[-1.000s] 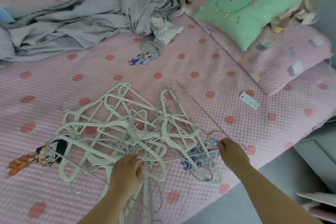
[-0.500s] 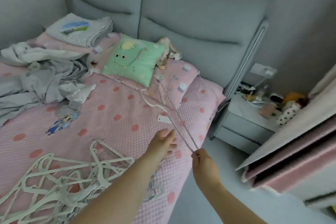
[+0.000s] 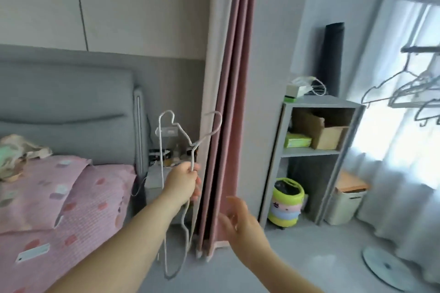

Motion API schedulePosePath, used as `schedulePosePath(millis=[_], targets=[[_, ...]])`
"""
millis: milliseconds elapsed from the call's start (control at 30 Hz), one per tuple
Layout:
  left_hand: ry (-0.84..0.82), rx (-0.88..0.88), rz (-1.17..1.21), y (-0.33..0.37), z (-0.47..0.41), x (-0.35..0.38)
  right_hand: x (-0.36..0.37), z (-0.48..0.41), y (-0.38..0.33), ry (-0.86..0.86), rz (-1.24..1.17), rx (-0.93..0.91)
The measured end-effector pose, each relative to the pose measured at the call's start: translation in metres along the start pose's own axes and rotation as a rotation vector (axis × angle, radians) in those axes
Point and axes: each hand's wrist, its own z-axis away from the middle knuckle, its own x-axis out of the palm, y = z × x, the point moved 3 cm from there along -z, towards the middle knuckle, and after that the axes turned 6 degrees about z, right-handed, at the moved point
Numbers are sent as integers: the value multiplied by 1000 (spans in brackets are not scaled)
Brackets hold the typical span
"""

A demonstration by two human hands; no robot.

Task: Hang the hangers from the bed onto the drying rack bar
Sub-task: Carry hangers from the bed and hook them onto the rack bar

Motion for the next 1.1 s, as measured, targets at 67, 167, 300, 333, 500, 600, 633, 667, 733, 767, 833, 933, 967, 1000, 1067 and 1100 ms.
schedulePosePath(millis=[67,167,300,333,500,600,633,667,733,767,833,933,967,1000,1067,1100], targets=[[-77,102,-59,26,13,48,-54,7,38,133,21,71],[-198,245,-139,55,32,114,-130,22,84,303,114,152],[-448,364,-305,76,52,200,-231,47,123,533,308,211],[-510,393,-345,80,58,222,-253,54,132,559,391,231],[-781,496,-406,107,89,321,-334,83,188,651,810,230],[-875,536,-375,121,97,376,-374,100,229,544,743,421],[-898,568,-379,125,99,394,-387,106,242,519,733,476],[-927,594,-378,130,99,414,-401,112,252,528,736,511],[-974,632,-372,138,98,452,-427,118,270,559,763,564],[-979,658,-371,143,95,471,-441,120,279,582,776,588],[-961,725,-380,154,86,509,-470,119,295,653,800,618],[-915,820,-403,173,71,559,-512,111,314,727,837,655],[-914,834,-391,180,65,574,-524,107,321,748,841,655],[-913,849,-382,188,60,589,-534,104,327,764,853,658],[-912,883,-378,203,52,615,-552,100,335,789,892,670],[-912,898,-369,210,50,627,-562,100,340,810,906,668]])
